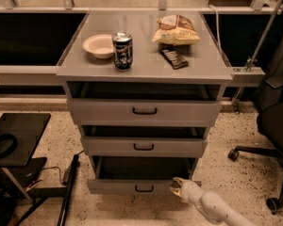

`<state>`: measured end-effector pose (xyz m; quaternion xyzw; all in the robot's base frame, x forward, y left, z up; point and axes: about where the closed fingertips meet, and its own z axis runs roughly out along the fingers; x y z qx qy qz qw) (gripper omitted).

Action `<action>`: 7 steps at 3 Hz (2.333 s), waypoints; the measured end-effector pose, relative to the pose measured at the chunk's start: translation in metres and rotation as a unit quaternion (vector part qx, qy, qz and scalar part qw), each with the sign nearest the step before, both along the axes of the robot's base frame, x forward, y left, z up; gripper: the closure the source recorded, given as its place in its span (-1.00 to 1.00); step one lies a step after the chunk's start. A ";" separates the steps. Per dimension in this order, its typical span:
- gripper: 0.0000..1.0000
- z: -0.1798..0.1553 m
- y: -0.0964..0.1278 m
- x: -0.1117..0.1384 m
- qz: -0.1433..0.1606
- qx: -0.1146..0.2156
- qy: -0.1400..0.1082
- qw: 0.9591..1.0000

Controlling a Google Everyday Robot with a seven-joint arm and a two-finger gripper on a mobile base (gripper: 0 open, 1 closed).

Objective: Open bottom drawer

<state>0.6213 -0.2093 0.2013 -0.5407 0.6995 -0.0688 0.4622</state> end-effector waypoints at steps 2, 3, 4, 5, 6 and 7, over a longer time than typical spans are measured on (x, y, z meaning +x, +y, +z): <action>1.00 0.000 0.001 -0.009 0.000 -0.001 -0.001 1.000; 1.00 0.000 0.001 -0.010 0.000 -0.001 -0.001 1.000; 1.00 -0.001 0.001 -0.017 0.001 -0.002 -0.003 1.000; 1.00 -0.001 0.001 -0.017 0.001 -0.002 -0.003 1.000; 1.00 -0.001 0.002 -0.027 0.002 -0.003 -0.004 1.000; 1.00 0.000 0.002 -0.028 0.002 -0.003 -0.004 1.000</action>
Offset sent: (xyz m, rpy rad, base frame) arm -0.1932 0.0127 -0.0014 -0.0539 -0.0550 0.0097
